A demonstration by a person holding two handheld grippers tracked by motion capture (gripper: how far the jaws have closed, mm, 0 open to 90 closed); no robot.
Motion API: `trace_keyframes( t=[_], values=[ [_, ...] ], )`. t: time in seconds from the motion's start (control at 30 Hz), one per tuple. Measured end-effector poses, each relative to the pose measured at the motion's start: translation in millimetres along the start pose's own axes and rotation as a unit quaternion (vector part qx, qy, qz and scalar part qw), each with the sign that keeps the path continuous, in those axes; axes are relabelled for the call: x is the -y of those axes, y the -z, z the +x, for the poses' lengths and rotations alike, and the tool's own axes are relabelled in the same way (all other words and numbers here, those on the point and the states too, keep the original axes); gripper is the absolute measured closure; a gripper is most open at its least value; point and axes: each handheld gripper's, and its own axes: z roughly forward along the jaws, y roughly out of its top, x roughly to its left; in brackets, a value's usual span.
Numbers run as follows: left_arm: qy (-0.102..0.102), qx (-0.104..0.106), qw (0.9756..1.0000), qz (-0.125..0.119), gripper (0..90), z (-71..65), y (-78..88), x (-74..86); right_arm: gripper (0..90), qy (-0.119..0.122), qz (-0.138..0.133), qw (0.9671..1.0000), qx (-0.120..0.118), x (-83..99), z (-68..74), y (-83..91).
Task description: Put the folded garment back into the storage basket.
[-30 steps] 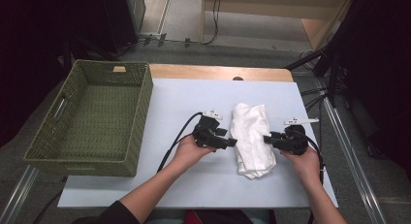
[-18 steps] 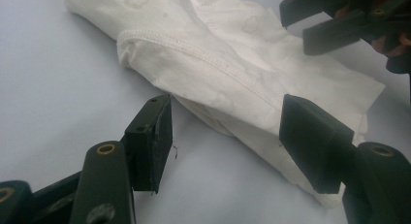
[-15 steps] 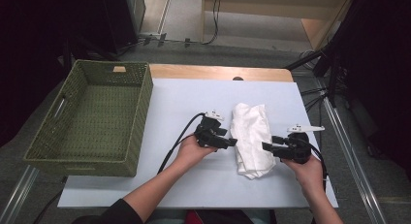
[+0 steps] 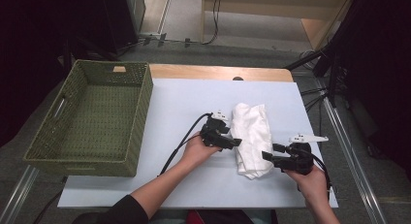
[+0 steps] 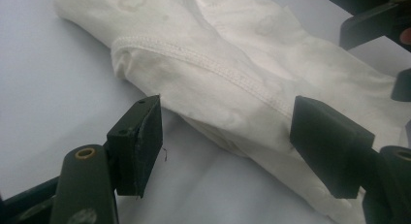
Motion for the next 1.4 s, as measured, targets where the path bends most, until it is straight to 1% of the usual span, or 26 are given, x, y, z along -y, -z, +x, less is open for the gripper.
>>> trace_keyframes(
  t=[0.07,0.1,0.2,0.23,0.27,0.33,0.37,0.47,0.5,0.63,0.7,0.77,0.87,0.93,1.07,1.13,1.23,1.27,1.33,1.4],
  values=[
    [-0.001,-0.002,1.0,-0.003,27.5,0.3,-2.4,-0.9,32.6,0.001,-0.002,1.0,-0.003,2.3,2.8,2.6],
    [0.0,-0.005,1.0,-0.007,25.9,0.3,-3.5,-1.5,32.6,0.001,-0.004,1.0,-0.004,3.5,4.0,3.4],
    [-0.005,-0.019,0.9997,-0.017,22.3,2.1,-7.9,-2.2,32.5,0.001,-0.003,1.0,-0.01,5.8,7.2,3.6],
    [-0.007,-0.025,0.9995,-0.016,22.3,3.6,-9.6,-2.3,32.5,0.002,-0.001,0.9999,-0.01,5.9,7.8,3.1],
    [-0.007,-0.028,0.9994,-0.019,22.3,5.6,-10.9,-2.3,32.5,0.002,0.002,0.9999,-0.011,5.8,8.5,2.4],
    [0.003,-0.026,0.9993,-0.028,21.6,8.4,-12.9,-2.8,32.5,0.004,0.001,0.9999,-0.013,5.5,9.4,1.4],
    [0.003,-0.027,0.9992,-0.029,21.2,8.9,-13.6,-3.2,32.5,0.006,0.003,0.9999,-0.013,5.6,9.7,1.3],
    [-0.007,-0.035,0.999,-0.027,21.1,7.6,-17.8,-4.1,32.5,0.006,0.003,0.9999,-0.011,5.7,9.4,1.1],
    [-0.009,-0.038,0.999,-0.022,21.1,7.2,-19.3,-4.5,32.5,0.005,0.003,0.9999,-0.012,5.6,9.2,0.9],
    [-0.002,-0.041,0.999,-0.017,21.1,6.7,-25.2,-4.1,32.5,0.0,0.003,0.9999,-0.014,5.7,9.1,0.3],
    [-0.004,-0.042,0.999,-0.016,21.1,7.1,-27.2,-3.1,32.5,0.0,0.002,0.9999,-0.014,5.7,9.1,0.0],
    [0.001,-0.039,0.9991,-0.016,20.6,8.0,-28.2,-2.9,32.5,0.0,0.003,0.9999,-0.014,5.9,8.9,-0.1],
    [0.0,-0.038,0.9992,-0.015,20.1,8.0,-28.4,-2.9,32.6,0.0,0.004,0.9999,-0.013,6.0,8.3,-0.1],
    [-0.004,-0.043,0.999,-0.013,20.1,7.1,-28.7,-3.1,32.6,0.0,0.004,0.9999,-0.011,6.0,7.9,-0.4],
    [-0.002,-0.043,0.999,-0.013,20.2,6.2,-30.3,-3.9,32.6,0.0,0.006,0.9999,-0.012,5.7,8.6,-0.7],
    [-0.004,-0.047,0.9988,-0.011,20.5,5.3,-30.8,-4.2,32.6,0.001,0.007,0.9999,-0.012,5.6,9.2,-0.8],
    [-0.016,-0.061,0.998,-0.007,23.0,1.0,-32.8,-4.6,32.6,0.004,0.007,0.9999,-0.012,5.4,9.6,-1.9],
    [-0.022,-0.063,0.9978,-0.004,25.8,-0.5,-33.2,-4.9,32.7,0.005,0.008,0.9999,-0.011,5.1,9.9,-2.2],
    [-0.028,-0.067,0.9974,-0.003,31.0,-2.8,-34.3,-4.9,32.6,0.004,0.008,0.9999,-0.011,4.8,10.4,-2.9],
    [-0.028,-0.068,0.9973,-0.004,35.2,-3.6,-34.8,-4.9,32.6,0.006,0.009,0.9999,-0.012,5.0,10.6,-3.7]
  ],
)
